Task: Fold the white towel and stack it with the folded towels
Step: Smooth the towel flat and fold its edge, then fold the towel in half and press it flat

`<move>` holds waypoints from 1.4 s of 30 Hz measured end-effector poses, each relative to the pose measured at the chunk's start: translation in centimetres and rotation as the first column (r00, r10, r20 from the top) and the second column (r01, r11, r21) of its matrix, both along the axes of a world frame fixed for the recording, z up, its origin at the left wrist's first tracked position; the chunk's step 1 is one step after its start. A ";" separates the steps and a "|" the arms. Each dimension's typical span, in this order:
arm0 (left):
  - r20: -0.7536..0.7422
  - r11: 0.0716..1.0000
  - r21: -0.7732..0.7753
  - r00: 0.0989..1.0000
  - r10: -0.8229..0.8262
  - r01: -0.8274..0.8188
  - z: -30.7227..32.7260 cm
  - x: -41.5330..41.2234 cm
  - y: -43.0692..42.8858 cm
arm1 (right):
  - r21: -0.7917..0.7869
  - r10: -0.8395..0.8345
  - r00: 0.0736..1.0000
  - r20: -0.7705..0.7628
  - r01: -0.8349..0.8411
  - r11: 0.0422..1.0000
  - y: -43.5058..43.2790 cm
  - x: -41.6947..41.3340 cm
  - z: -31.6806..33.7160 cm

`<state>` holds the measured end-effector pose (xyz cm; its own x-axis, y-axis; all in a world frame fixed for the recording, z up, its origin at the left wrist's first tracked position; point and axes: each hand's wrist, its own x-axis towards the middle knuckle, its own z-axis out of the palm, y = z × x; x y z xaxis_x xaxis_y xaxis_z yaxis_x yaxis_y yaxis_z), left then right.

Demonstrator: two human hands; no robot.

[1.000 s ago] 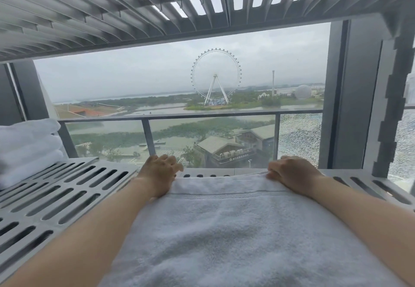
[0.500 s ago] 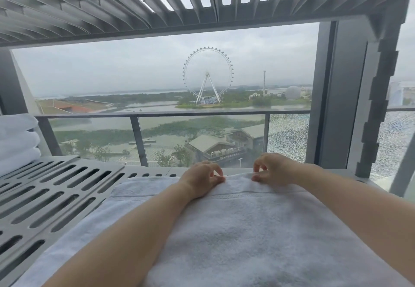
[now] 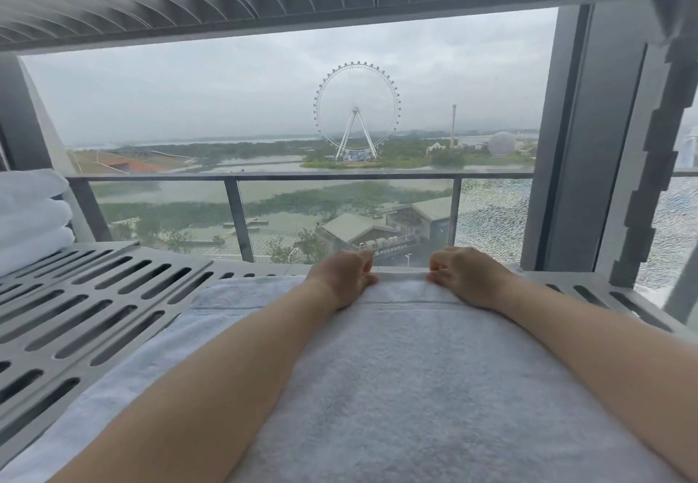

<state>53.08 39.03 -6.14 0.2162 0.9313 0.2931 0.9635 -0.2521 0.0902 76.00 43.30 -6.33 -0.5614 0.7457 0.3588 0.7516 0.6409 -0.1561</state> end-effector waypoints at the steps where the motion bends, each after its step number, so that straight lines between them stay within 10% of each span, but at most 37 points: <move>1: -0.067 1.000 0.030 0.998 0.003 -0.001 0.2 0.1 0.1 | 0.016 -0.010 0.998 0.054 0.010 1.000 0.2 -0.1 0.1; 11: -0.570 0.907 0.382 0.817 0.080 0.178 0.3 -0.9 0.9 | 0.583 -0.173 0.937 0.304 -0.039 0.811 0.7 -1.6 0.6; 16: -0.325 0.941 0.334 0.944 0.060 0.055 1.7 1.0 -1.5 | 0.372 -0.136 0.990 0.048 0.109 0.922 -2.0 -2.3 1.2; 19: -0.092 0.999 0.033 0.996 0.021 -0.018 1.5 1.9 -5.3 | 0.037 -0.159 0.978 -0.136 0.165 0.986 -5.9 -3.5 0.7; 23: -0.078 0.937 -0.345 0.996 0.032 -0.057 -0.9 2.0 -9.9 | -0.263 -0.202 0.971 0.129 0.229 0.937 -10.2 -4.2 -1.6; 30: -0.078 0.935 -0.345 0.996 0.053 -0.077 -0.2 1.8 -10.6 | -0.314 -0.155 0.961 0.231 0.224 0.923 -10.0 -3.8 -0.9; 35: -0.030 0.939 -0.331 0.996 0.088 -0.093 -1.3 1.1 -13.2 | -0.294 -0.088 0.996 0.033 0.094 0.951 -12.6 -4.6 -0.9; 42: -0.112 0.948 -0.302 0.992 0.065 -0.096 -0.6 -1.4 -16.3 | -0.259 -0.011 0.966 0.259 0.081 0.963 -16.6 -4.9 -0.9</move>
<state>51.68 22.69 -6.73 0.1506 0.9882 -0.0280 0.9874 -0.1489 0.0541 71.10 26.67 -7.22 -0.5705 0.8213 -0.0043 0.8160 0.5662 -0.1166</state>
